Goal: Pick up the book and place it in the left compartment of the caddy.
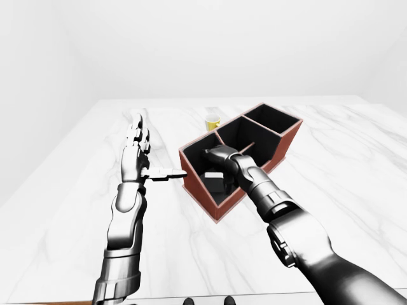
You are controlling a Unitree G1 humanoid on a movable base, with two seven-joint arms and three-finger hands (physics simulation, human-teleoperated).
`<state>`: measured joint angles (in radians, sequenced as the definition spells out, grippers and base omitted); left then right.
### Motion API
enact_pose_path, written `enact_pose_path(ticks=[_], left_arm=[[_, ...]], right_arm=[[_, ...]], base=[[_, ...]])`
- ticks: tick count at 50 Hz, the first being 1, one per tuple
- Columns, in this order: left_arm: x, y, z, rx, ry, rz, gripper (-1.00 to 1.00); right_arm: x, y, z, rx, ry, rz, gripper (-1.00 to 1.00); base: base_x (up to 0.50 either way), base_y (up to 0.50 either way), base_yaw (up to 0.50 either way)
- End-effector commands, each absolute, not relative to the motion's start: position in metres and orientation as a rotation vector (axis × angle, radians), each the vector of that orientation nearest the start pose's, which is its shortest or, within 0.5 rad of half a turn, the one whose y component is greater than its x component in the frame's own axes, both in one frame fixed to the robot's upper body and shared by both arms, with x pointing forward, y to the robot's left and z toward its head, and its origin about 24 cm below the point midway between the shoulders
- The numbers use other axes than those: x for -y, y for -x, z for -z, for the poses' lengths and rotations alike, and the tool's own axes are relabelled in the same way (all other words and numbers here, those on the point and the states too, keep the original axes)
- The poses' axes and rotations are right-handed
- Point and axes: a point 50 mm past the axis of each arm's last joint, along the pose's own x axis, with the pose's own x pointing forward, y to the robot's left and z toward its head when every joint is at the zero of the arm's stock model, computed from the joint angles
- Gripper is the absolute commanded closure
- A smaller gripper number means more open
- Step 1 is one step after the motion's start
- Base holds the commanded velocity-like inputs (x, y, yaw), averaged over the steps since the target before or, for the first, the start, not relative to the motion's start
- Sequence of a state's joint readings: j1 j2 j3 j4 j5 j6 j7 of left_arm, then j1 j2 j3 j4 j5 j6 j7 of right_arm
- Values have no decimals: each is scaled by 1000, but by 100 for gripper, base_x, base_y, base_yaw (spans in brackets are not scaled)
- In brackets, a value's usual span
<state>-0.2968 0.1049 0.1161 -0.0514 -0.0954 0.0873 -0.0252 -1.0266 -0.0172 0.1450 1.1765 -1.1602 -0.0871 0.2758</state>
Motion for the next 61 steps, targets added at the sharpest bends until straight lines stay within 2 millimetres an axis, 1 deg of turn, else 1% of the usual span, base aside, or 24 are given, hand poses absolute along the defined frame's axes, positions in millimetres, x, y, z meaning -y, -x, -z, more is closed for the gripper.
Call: enact_pose_path(ticks=[1, 10, 16, 20, 22, 23, 24, 25, 26, 28, 29, 30, 33, 37, 40, 42, 46, 48, 49, 50, 53, 55, 59, 61], left_arm=[[-173, -303, -128, 259, 5, -4, -100], [-173, -302, -128, 261, 5, -4, -100], [-173, -301, -128, 261, 5, -4, -100], [-174, -301, -130, 269, 5, -7, -100], [-174, -301, -130, 271, 6, -7, -100], [-173, -300, -131, 273, 7, -8, -100], [-173, -300, -131, 273, 7, -8, -100], [-173, -300, -132, 277, 7, -7, -100], [-173, -299, -132, 282, 7, -7, -100], [-173, -299, -134, 287, 6, -6, -100], [-173, -299, -136, 295, 6, -7, -100], [-173, -299, -136, 298, 5, -6, -100], [-172, -299, -140, 312, 2, -4, -100], [-171, -299, -145, 331, -1, -1, -100], [-170, -298, -149, 348, -3, 2, -100], [-170, -297, -150, 356, -4, 3, -100], [-170, -295, -155, 376, -4, 3, -100], [-170, -293, -157, 390, -5, 1, -100], [-171, -292, -158, 393, -5, 0, -100], [-171, -292, -158, 393, -5, 0, -100], [-171, -291, -158, 395, -8, -2, -100], [-170, -291, -160, 404, -8, -2, -100], [-169, -290, -162, 413, -7, 0, -100], [-170, -290, -162, 415, -8, 0, -100]], right_arm=[[57, -391, -86, -103, 1453, -632, -100], [56, -391, -88, -97, 1451, -632, -100], [53, -393, -93, -83, 1443, -631, -100], [49, -395, -122, -8, 1360, -619, -100], [47, -392, -135, 33, 1315, -634, -100], [44, -389, -148, 78, 1282, -644, -100], [43, -385, -155, 104, 1264, -656, -100], [41, -378, -168, 159, 1231, -674, -100], [38, -376, -177, 190, 1223, -677, -100], [37, -370, -185, 232, 1206, -689, -100], [36, -360, -195, 284, 1180, -706, -100], [36, -356, -201, 319, 1172, -699, -100], [41, -339, -220, 431, 1148, -634, -100], [51, -321, -238, 497, 1085, -542, -100], [60, -314, -250, 529, 1039, -494, -100], [65, -311, -251, 532, 1017, -483, -100], [77, -302, -243, 539, 944, -490, -100], [86, -298, -234, 535, 840, -519, -100], [91, -298, -232, 549, 787, -470, -100], [91, -298, -232, 556, 787, -469, -100], [101, -296, -219, 565, 636, -418, -100], [105, -295, -210, 566, 611, -384, -100], [112, -287, -196, 607, 479, -328, -100], [114, -284, -195, 635, 448, -303, -100]], base=[[0, 0, 0], [0, 0, 0], [0, 0, 0], [0, 0, 0], [0, 0, 0], [0, 0, 0], [0, 0, 0], [0, 0, 0], [0, 0, 0], [0, 0, 0], [0, 0, 0], [0, 0, 0], [0, 0, 0], [0, 0, 0], [0, 0, 0], [0, 0, 0], [0, 0, 0], [0, 0, 0], [0, 0, 0], [0, 0, 0], [0, 0, 0], [0, 0, 0], [0, 0, 0], [0, 0, 0]])
